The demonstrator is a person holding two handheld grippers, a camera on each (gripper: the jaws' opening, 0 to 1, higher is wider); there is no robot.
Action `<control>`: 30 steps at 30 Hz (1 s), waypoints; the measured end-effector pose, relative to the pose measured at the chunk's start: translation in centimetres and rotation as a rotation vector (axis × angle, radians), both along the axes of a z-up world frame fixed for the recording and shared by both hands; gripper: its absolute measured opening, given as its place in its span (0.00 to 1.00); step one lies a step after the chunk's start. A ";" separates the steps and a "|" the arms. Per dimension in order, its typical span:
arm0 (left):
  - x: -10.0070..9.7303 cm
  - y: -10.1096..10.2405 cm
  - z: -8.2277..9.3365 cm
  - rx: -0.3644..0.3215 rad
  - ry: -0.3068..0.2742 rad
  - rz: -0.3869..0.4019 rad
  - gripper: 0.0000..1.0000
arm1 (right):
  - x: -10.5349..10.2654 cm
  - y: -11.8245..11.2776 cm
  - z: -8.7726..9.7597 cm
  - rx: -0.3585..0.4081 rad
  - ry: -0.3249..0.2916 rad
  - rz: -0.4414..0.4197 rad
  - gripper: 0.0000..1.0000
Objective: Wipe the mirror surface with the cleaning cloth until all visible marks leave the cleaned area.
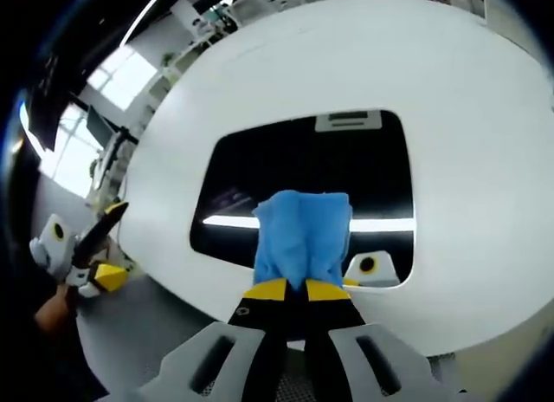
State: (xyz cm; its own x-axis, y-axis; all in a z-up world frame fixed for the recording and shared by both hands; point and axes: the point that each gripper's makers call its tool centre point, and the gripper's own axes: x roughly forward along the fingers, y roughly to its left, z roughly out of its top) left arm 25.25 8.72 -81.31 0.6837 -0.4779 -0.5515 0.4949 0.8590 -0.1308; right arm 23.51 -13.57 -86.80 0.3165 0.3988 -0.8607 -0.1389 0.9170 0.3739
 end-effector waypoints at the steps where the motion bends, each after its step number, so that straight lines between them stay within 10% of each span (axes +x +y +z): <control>1: 0.1 0.0 0.0 -0.004 -0.001 0.002 0.99 | 0.0 -0.1 0.0 -0.001 0.002 0.001 0.00; 30: 0.1 -0.3 -0.1 0.016 -0.002 -0.007 0.98 | 0.1 -5.1 0.0 -0.044 0.017 -0.029 0.00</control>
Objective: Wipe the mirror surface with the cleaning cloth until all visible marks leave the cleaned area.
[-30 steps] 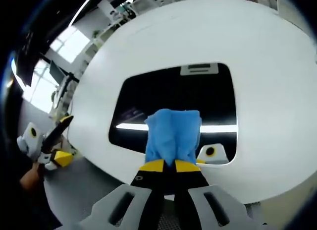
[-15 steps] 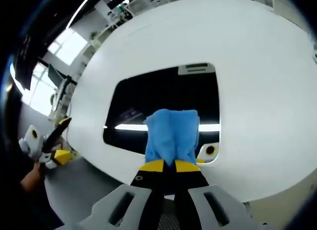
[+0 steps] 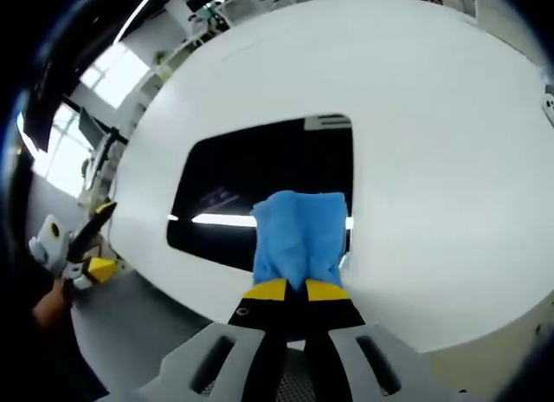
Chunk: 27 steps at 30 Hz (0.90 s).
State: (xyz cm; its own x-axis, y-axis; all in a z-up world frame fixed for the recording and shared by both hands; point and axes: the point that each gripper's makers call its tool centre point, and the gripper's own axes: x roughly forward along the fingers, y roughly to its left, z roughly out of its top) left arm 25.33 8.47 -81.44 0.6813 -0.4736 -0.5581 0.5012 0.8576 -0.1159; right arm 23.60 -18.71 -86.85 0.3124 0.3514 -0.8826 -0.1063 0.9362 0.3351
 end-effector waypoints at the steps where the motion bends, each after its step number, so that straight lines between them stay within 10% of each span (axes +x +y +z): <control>1: 0.0 0.0 0.0 0.001 0.000 -0.001 0.98 | 0.0 0.0 0.0 0.001 0.001 -0.001 0.00; 27: 0.0 -0.2 -0.2 0.009 0.006 -0.017 0.99 | 0.7 -0.4 -0.1 0.009 0.001 -0.059 0.00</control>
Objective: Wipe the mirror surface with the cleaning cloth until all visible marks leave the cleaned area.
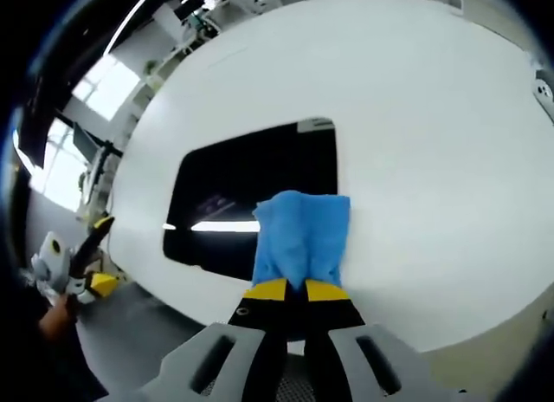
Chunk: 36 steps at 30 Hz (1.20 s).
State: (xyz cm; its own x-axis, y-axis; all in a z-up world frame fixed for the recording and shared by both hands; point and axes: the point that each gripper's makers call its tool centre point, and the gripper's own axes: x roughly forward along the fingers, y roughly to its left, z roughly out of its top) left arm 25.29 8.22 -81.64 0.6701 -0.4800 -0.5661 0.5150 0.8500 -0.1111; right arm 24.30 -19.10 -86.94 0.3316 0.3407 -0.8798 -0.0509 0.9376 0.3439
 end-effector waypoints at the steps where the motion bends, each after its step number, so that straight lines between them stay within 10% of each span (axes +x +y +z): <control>1: 0.0 0.0 0.0 -0.001 0.001 -0.003 0.99 | 0.0 0.0 0.0 -0.002 0.001 0.000 0.00; 36: 0.1 0.0 0.3 -0.020 -0.019 -0.004 0.99 | 10.4 -1.0 -0.3 -0.100 -0.039 0.008 0.00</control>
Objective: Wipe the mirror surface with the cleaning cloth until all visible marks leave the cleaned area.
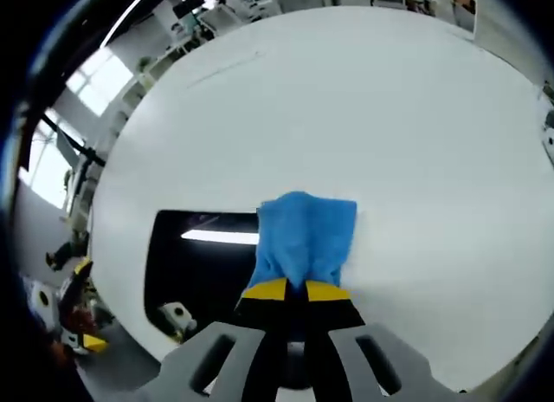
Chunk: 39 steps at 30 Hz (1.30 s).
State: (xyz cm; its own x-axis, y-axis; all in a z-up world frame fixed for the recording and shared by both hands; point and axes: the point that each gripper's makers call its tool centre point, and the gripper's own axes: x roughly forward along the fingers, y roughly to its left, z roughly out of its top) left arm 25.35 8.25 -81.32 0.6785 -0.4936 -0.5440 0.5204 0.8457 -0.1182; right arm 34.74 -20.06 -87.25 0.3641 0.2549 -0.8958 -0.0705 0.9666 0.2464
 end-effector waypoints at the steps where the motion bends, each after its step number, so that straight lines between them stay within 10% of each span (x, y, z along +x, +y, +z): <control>1: 0.0 0.0 0.0 -0.001 0.000 -0.002 0.99 | 0.2 0.0 0.0 0.000 -0.002 -0.001 0.00; 39: -0.1 -0.2 -0.1 0.003 0.006 -0.009 0.99 | 3.7 0.2 0.0 -0.025 -0.055 0.010 0.00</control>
State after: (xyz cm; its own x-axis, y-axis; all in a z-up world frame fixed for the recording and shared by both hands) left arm 25.26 8.04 -81.43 0.6710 -0.4974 -0.5498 0.5269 0.8416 -0.1184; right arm 38.40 -19.91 -87.28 0.4105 0.2364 -0.8807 -0.0932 0.9716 0.2173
